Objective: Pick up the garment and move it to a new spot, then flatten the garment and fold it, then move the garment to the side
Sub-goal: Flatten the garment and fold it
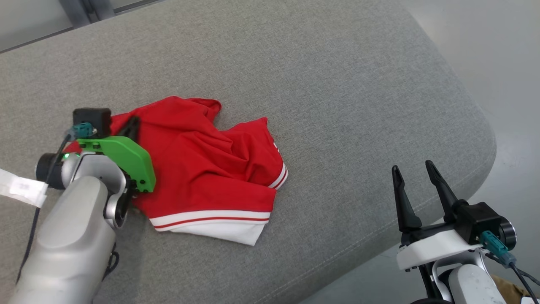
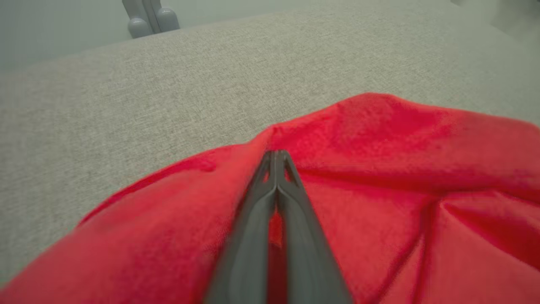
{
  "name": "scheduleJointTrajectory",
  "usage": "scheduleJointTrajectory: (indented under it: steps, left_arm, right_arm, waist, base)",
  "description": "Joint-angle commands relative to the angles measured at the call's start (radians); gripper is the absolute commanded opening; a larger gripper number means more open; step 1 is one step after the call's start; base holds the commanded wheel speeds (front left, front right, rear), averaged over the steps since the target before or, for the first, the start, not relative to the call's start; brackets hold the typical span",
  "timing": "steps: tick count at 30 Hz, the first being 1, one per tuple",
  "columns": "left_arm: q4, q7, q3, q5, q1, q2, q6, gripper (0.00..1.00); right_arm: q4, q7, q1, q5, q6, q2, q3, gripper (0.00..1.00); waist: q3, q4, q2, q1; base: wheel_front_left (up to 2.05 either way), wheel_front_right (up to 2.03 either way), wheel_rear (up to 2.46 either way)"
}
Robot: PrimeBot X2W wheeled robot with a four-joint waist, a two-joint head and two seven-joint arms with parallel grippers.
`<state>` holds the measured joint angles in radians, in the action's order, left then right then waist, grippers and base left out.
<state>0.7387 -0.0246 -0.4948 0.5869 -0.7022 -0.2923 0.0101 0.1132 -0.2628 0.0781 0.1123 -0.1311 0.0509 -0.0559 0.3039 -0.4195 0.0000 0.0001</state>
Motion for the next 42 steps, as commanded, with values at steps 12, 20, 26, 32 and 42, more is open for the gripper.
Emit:
scheduleJointTrajectory:
  steps: [12,20,26,32,42]
  left_arm:
    - [-0.027,0.154,0.05,0.062,0.032,0.03,0.033,1.0]
    - [-0.416,0.068,0.017,0.079,0.263,-0.031,-0.016,1.0]
    - [-0.685,-0.104,0.0,0.127,0.493,-0.136,-0.093,1.0]
    - [-0.713,-0.196,-0.007,0.182,0.591,-0.179,-0.106,1.0]
    - [-0.622,-0.213,-0.043,0.213,0.545,-0.148,-0.027,1.0]
  right_arm:
    - [0.007,-0.003,-0.04,-0.029,0.001,0.0,0.034,1.0]
    - [-0.007,-0.003,-0.086,-0.053,0.001,0.0,0.062,1.0]
    - [-0.014,-0.003,-0.061,-0.05,0.001,0.0,0.045,1.0]
    - [-0.01,-0.003,-0.044,-0.047,0.001,0.001,0.034,1.0]
    - [-0.01,-0.003,-0.035,-0.043,0.001,0.0,0.033,1.0]
  waist:
    - [-0.061,0.029,0.0,-0.0001]
    - [-0.107,0.077,0.0,-0.0001]
    - [-0.081,0.099,0.0,-0.0001]
    - [-0.056,0.104,0.0,-0.0001]
    - [-0.039,0.082,0.0,-0.0001]
  base:
    - [0.0,0.0,0.0]
    - [0.0,0.0,0.0]
    - [0.0,0.0,0.0]
    - [0.0,0.0,0.0]
    - [0.0,0.0,0.0]
